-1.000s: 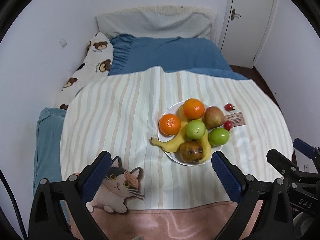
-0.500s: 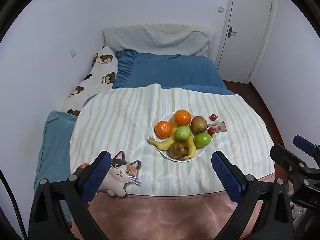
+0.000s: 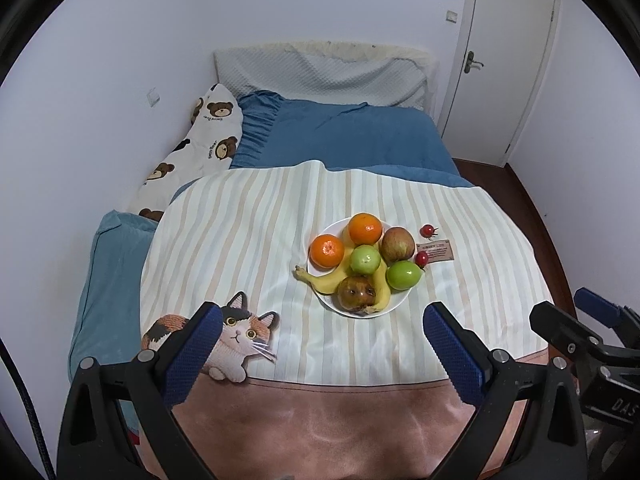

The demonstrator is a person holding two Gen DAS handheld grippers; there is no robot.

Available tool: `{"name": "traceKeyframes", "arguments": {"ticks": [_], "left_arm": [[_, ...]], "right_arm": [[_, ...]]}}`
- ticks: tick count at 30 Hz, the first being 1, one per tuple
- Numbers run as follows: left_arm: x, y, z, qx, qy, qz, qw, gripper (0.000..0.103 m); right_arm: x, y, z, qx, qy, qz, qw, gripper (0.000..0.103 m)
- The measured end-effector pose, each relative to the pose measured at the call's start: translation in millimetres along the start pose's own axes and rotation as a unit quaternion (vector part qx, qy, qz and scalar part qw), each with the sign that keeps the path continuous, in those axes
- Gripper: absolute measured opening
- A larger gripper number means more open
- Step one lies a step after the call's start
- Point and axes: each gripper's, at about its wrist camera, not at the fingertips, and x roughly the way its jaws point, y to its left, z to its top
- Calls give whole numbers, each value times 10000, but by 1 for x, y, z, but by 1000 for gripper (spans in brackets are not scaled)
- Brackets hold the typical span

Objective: Organize fruits
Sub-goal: 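Lift both tools away from the plate toward the cherry tomatoes, then grasp a cherry tomato with the right tool while the left tool grasps the other tomato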

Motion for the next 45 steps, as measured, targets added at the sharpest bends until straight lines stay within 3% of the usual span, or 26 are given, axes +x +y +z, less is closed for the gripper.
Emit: {"name": "traceKeyframes", "arguments": {"ticks": [5,9,11,13,16,21,24,33,38,41,45], "left_arm": [[33,-8,19,72,129,106,9998,103],[72,-23,45,434,238,275,9984,103],[94,-32,60,639,303,360,9968,103],[122,-42,79,845,461,402,9945,103],[160,-59,105,1203,656,442,9896,103],[215,-87,137,1766,933,475,9787,103],[253,-103,149,1986,1290,339,9710,103],[321,-138,152,2055,2053,-149,9568,103],[337,-155,153,2083,2235,-330,9516,103],[341,-161,156,2153,2256,-356,9495,103],[348,-169,157,2193,2275,-382,9480,103]], "right_arm": [[41,-32,13,311,158,53,9994,100],[88,-66,27,729,297,181,9967,100],[117,-81,34,856,344,195,9955,91],[152,-95,41,1092,507,332,9922,70],[209,-113,46,1525,763,537,9839,64],[280,-125,50,1826,1070,587,9756,64],[309,-125,51,1784,1243,566,9744,62],[341,-126,49,1396,1428,730,9771,34],[345,-130,49,1093,1547,992,9769,33],[346,-125,52,521,1590,936,9815,33],[361,-121,54,29,1837,1006,9778,33]]}}
